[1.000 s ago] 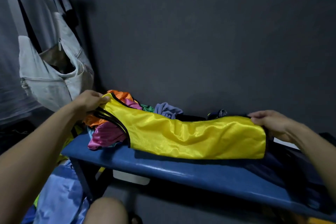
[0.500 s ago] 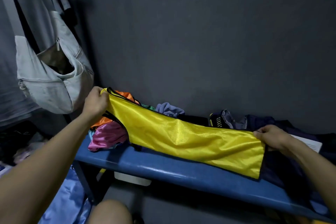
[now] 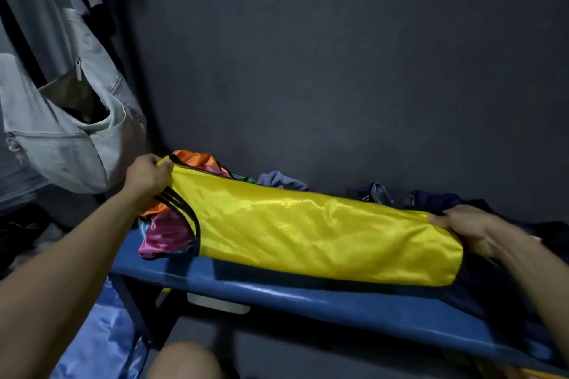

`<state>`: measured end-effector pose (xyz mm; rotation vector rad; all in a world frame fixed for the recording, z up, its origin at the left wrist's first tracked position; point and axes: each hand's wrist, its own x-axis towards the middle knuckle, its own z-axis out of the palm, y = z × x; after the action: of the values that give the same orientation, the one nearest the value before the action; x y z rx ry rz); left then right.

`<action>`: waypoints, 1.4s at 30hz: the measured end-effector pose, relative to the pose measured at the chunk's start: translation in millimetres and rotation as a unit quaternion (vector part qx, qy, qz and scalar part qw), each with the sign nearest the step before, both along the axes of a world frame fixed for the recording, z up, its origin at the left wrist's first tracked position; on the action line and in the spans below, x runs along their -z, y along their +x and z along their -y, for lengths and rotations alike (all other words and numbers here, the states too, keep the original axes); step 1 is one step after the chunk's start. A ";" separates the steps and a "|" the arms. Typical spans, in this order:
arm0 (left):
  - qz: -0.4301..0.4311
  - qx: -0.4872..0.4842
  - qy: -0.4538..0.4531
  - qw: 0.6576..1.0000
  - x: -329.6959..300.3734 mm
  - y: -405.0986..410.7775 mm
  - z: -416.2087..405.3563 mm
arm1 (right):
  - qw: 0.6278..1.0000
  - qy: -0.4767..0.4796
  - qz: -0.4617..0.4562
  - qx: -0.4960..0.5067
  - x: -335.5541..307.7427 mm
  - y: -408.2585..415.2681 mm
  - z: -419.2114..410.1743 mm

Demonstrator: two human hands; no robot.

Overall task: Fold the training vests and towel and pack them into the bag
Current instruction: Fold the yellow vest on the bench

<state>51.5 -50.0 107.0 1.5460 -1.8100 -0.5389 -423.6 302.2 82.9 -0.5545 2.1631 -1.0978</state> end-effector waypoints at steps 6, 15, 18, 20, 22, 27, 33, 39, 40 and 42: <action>-0.046 -0.004 0.036 0.998 -2.4 3.8 -1.0 | 0.996 -0.065 -0.032 0.056 -3.4 18.2 -0.2; -0.104 0.034 0.004 0.994 -46.4 -6.9 -24.7 | 0.982 -0.143 0.116 0.034 -31.2 56.7 -2.9; -0.048 0.066 -0.074 0.994 -69.6 -19.6 -41.5 | 0.960 -0.205 0.188 -0.021 -48.6 77.9 1.5; -0.040 0.114 -0.132 0.984 -88.3 -31.8 -53.8 | 0.951 -0.225 0.194 -0.086 -59.6 95.0 5.9; -0.025 0.139 -0.182 0.973 -105.8 -43.8 -67.8 | 0.941 -0.248 0.192 -0.128 -70.7 116.3 9.7; -0.003 0.210 -0.200 0.957 -127.9 -67.3 -94.3 | 0.932 -0.261 0.095 -0.234 -82.7 154.1 16.6; -0.019 0.178 -0.150 0.972 -106.7 -51.4 -79.7 | 0.915 -0.267 -0.175 -0.249 -60.0 146.3 10.9; -0.028 0.219 -0.158 0.962 -92.8 -53.8 -76.9 | 0.835 -0.339 -0.324 -0.288 -65.2 173.4 30.7; 0.017 0.237 -0.165 0.957 -92.9 -59.0 -79.9 | 0.819 -0.332 -0.337 -0.324 -71.9 186.4 36.3; 0.070 0.302 -0.173 0.935 -87.7 -68.0 -90.1 | 0.819 -0.281 -0.334 -0.373 -84.4 206.9 50.5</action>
<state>-16.5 40.1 194.7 0.7937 -2.3507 -0.3564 -216.7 251.7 167.3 -2.1172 1.7462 -1.1429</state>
